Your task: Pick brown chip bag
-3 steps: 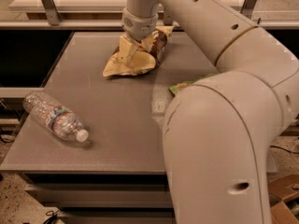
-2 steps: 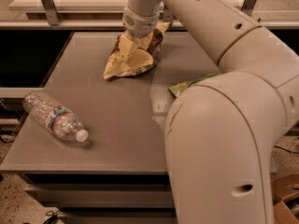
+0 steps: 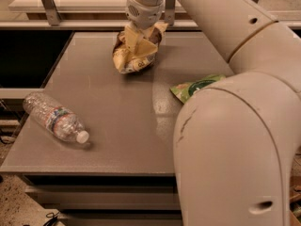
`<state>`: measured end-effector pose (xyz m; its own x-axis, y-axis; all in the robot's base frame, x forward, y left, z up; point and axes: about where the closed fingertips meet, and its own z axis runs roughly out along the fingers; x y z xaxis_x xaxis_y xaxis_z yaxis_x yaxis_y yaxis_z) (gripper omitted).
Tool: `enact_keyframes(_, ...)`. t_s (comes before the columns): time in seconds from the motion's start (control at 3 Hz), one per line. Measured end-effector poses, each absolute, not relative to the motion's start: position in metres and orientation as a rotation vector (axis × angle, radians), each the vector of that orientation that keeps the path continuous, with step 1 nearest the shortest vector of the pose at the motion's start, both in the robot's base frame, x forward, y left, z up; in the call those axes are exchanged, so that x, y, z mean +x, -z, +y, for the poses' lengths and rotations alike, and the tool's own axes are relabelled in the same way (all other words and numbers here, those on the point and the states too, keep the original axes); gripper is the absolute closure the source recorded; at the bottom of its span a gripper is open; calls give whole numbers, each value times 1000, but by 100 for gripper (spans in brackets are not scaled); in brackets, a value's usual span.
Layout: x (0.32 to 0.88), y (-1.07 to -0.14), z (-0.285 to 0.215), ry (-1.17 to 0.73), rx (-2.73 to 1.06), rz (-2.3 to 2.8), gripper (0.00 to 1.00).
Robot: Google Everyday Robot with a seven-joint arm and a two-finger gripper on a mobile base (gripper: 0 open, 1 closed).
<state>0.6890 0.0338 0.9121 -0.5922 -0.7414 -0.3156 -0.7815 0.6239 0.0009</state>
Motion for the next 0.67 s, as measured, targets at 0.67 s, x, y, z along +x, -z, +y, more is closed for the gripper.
enact_keyframes(0.67, 692, -957, 23, -136, -1237, 2457, 100)
